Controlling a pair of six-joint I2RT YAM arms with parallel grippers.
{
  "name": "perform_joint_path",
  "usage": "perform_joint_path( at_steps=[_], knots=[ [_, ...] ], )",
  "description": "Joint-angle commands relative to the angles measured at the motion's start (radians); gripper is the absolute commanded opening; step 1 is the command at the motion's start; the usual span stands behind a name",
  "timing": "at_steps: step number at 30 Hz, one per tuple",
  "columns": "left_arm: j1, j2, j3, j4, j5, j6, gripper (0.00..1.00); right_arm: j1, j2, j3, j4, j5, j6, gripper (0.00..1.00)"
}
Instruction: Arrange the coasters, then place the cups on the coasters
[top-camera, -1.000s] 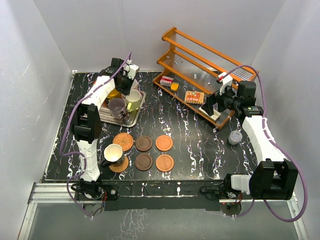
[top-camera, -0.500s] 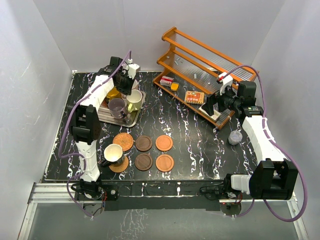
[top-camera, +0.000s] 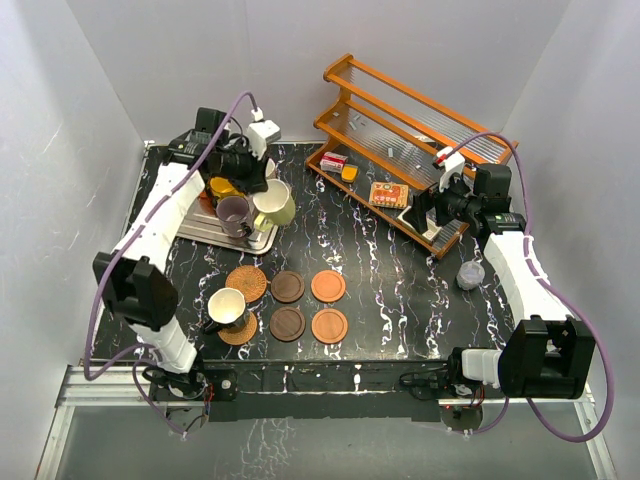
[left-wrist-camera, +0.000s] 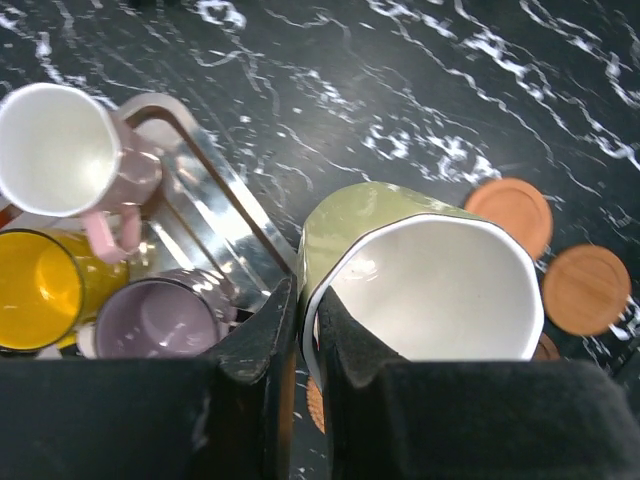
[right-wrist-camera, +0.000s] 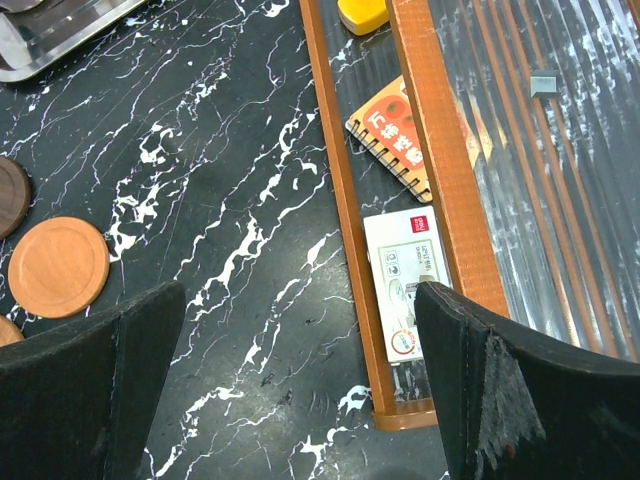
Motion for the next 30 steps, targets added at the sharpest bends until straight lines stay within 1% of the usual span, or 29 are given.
perform_joint_path(
  at_steps=[1,6,9,13,15,18,23,30],
  knots=[
    [-0.057,-0.148,-0.093,-0.062,0.115,0.069,0.00,-0.006,-0.004,0.003,0.059,-0.011,-0.012,0.98],
    [-0.153,-0.243,-0.230,-0.079,0.080,0.091,0.00,-0.011,-0.011,0.005,0.059,-0.007,-0.012,0.98],
    [-0.208,-0.296,-0.322,-0.056,0.056,0.070,0.00,-0.012,-0.017,0.005,0.058,-0.006,-0.012,0.98],
    [-0.281,-0.355,-0.448,0.012,0.001,-0.022,0.00,-0.015,-0.026,0.005,0.059,-0.007,-0.014,0.98],
    [-0.328,-0.372,-0.498,0.046,-0.057,-0.071,0.00,-0.017,-0.028,0.005,0.058,-0.007,-0.014,0.98],
    [-0.385,-0.373,-0.542,0.063,-0.128,-0.136,0.00,-0.019,-0.031,0.006,0.059,-0.007,-0.014,0.98],
    [-0.403,-0.420,-0.596,0.081,-0.169,-0.171,0.00,-0.027,-0.033,0.005,0.058,-0.007,-0.014,0.98],
    [-0.412,-0.472,-0.667,0.068,-0.180,-0.188,0.00,-0.037,-0.028,0.004,0.062,-0.007,-0.014,0.98]
  ],
)
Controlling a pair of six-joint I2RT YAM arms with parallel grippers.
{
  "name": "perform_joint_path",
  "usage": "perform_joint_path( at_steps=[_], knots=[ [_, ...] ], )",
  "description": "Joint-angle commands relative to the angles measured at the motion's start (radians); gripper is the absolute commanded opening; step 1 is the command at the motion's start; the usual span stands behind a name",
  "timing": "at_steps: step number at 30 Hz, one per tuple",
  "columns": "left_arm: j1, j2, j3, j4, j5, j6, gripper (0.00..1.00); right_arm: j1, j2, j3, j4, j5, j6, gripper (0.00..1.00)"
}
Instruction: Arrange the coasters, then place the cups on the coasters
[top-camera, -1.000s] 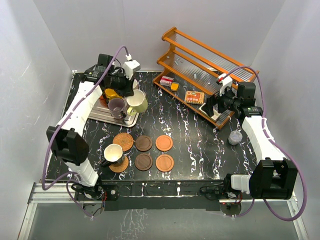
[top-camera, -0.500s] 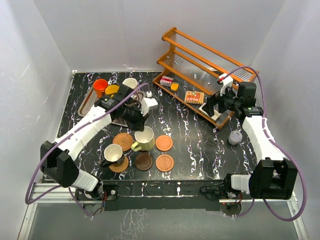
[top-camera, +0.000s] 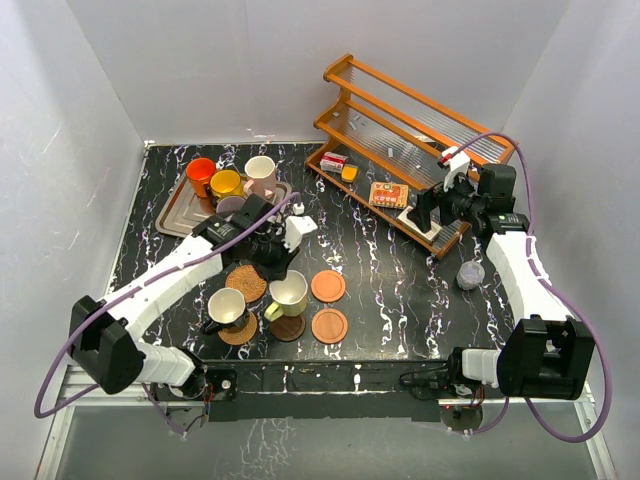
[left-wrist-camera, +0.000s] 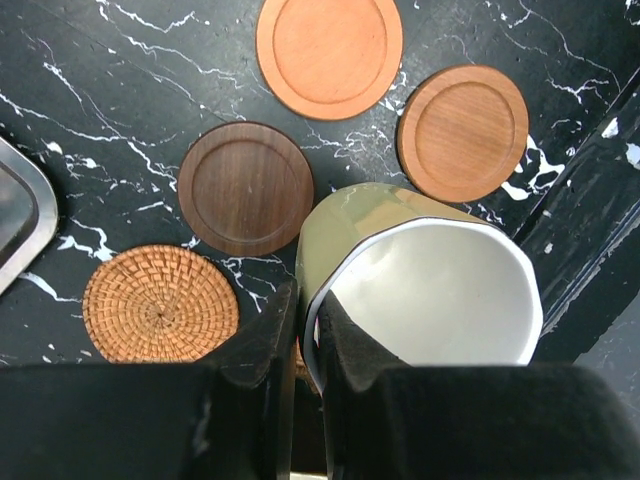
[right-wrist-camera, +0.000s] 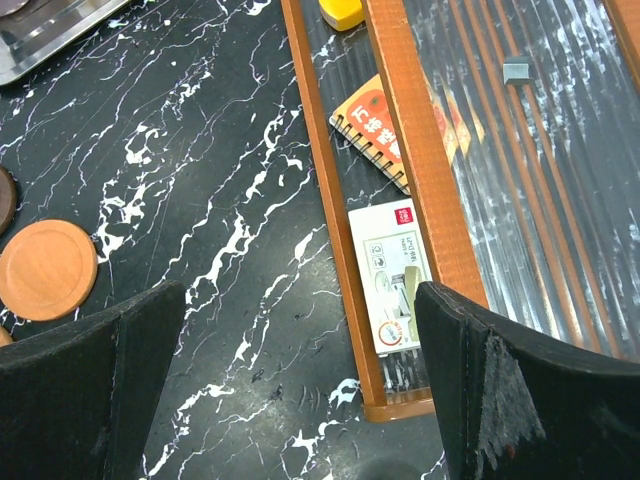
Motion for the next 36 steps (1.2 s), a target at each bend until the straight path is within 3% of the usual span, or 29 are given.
perform_joint_path(
  at_steps=[1,36],
  knots=[
    [-0.010,-0.081,-0.038,0.014,0.019,-0.040,0.00,-0.011,-0.026,0.004,0.061,-0.007,-0.013,0.98],
    [-0.029,-0.112,-0.205,0.057,0.063,-0.028,0.00,-0.032,-0.011,-0.002,0.065,-0.015,-0.015,0.98]
  ],
)
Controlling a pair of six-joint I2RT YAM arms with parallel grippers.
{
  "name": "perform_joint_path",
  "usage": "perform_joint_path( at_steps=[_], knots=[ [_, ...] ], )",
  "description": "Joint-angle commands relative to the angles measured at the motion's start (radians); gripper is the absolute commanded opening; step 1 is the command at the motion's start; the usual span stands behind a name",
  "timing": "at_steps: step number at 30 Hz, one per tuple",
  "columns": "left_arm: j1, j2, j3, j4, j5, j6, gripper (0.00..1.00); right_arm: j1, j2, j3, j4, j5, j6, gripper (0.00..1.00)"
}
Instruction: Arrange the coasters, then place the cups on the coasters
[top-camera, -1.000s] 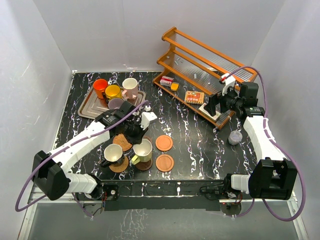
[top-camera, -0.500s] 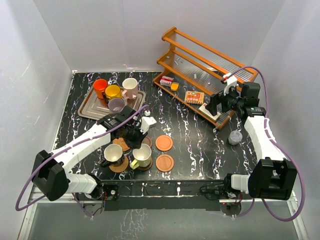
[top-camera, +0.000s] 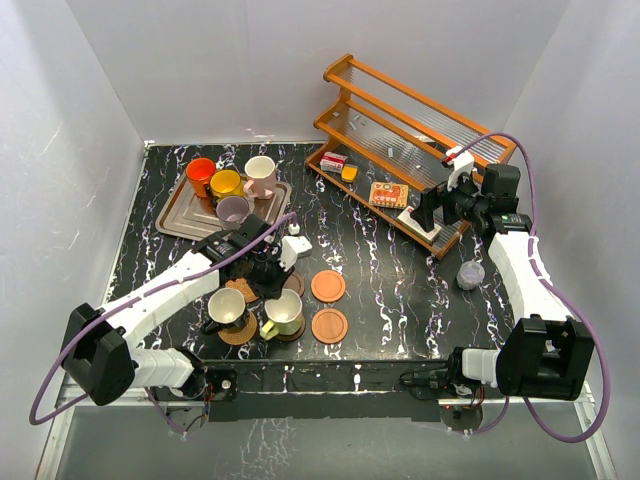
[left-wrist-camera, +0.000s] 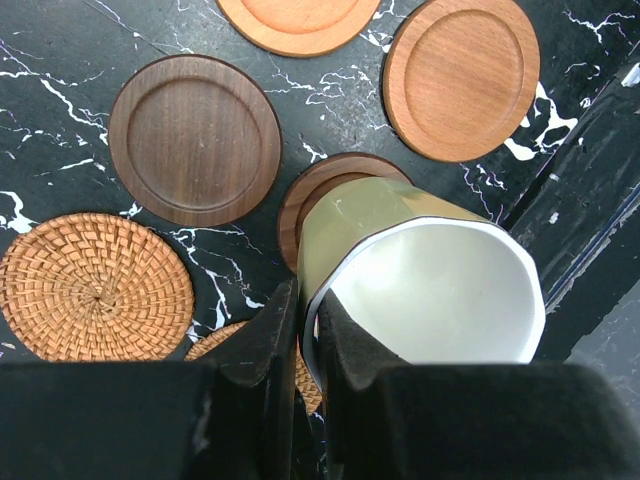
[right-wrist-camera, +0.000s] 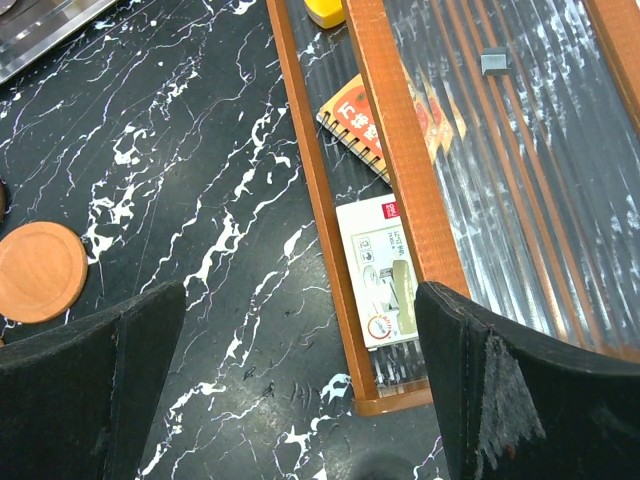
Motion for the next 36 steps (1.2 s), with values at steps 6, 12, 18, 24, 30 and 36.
perform_joint_path(
  at_steps=[6,12,18,24,30,36],
  knots=[
    [-0.013,-0.032,-0.004,-0.016,0.065,0.024,0.11,-0.006,-0.009,-0.001,0.065,-0.013,-0.012,0.98],
    [-0.015,-0.037,0.001,-0.021,0.064,0.021,0.24,-0.008,-0.010,-0.003,0.066,-0.013,-0.012,0.98],
    [-0.015,-0.042,0.016,-0.037,0.078,0.024,0.33,-0.009,-0.009,-0.002,0.065,-0.014,-0.012,0.98],
    [-0.015,-0.043,0.085,-0.089,0.060,0.052,0.45,-0.010,-0.012,-0.003,0.066,-0.016,-0.011,0.98],
    [0.004,-0.026,0.259,-0.152,0.004,0.068,0.60,-0.011,-0.011,-0.001,0.065,-0.020,-0.010,0.98],
    [0.077,0.037,0.421,-0.159,-0.026,0.052,0.75,-0.012,-0.016,-0.001,0.064,-0.024,-0.009,0.98]
  ],
)
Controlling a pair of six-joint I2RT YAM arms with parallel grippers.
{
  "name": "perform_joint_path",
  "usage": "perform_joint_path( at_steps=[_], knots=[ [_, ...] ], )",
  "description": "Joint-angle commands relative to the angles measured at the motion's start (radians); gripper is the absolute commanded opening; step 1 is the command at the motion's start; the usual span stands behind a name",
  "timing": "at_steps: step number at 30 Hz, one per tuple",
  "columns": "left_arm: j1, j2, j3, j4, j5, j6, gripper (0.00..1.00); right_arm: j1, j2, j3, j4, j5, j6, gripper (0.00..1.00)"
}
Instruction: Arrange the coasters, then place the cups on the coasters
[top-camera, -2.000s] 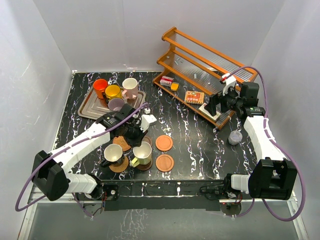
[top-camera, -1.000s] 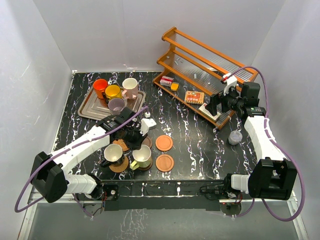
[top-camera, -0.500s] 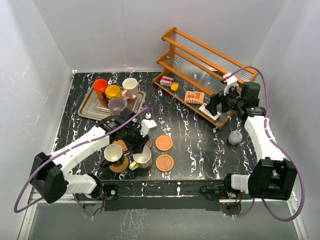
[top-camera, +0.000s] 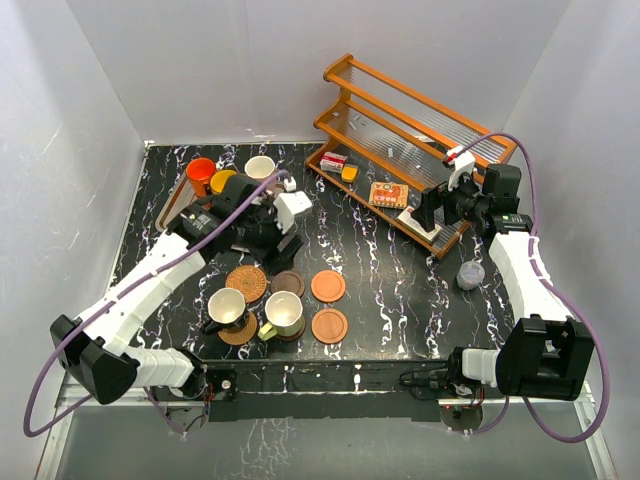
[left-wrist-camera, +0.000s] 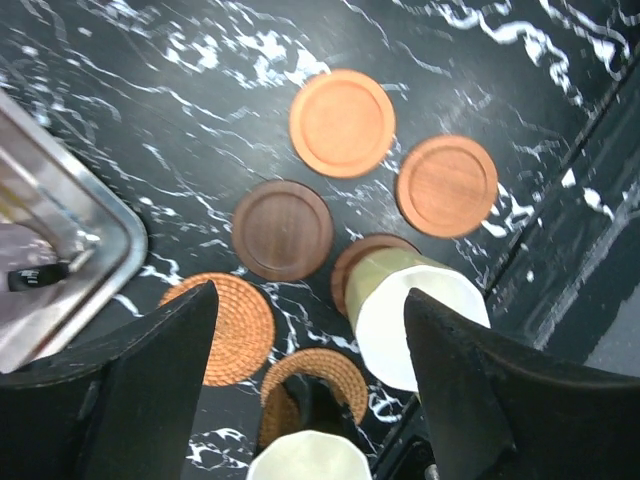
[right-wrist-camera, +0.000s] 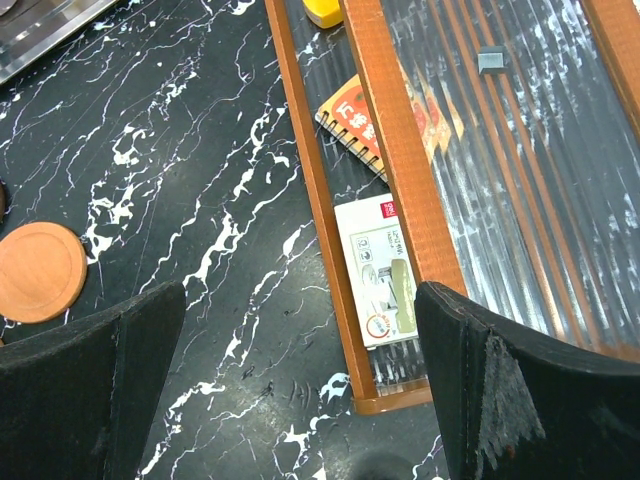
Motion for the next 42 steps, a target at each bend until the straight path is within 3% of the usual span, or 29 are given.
perform_joint_path(
  at_steps=[1,7,20,26,32,42],
  knots=[
    [0.067,0.054,0.115,-0.026,-0.044,-0.020,0.77,-0.007,-0.016,0.000,0.064,-0.022,-0.009,0.98],
    [0.162,0.095,0.197,0.077,-0.146,-0.038,0.94,-0.007,-0.026,0.002,0.061,-0.034,-0.007,0.98],
    [0.489,0.391,0.458,0.236,-0.052,-0.083,0.96,-0.006,-0.035,0.003,0.058,-0.042,-0.007,0.99],
    [0.569,0.626,0.647,0.250,0.012,-0.147,0.82,-0.007,-0.032,0.000,0.060,-0.049,-0.007,0.98],
    [0.578,0.830,0.847,0.226,0.023,-0.172,0.69,-0.006,-0.035,-0.003,0.063,-0.052,-0.007,0.98],
    [0.576,1.036,1.008,0.156,0.062,-0.172,0.53,-0.006,-0.038,-0.009,0.069,-0.063,-0.003,0.98]
  ],
)
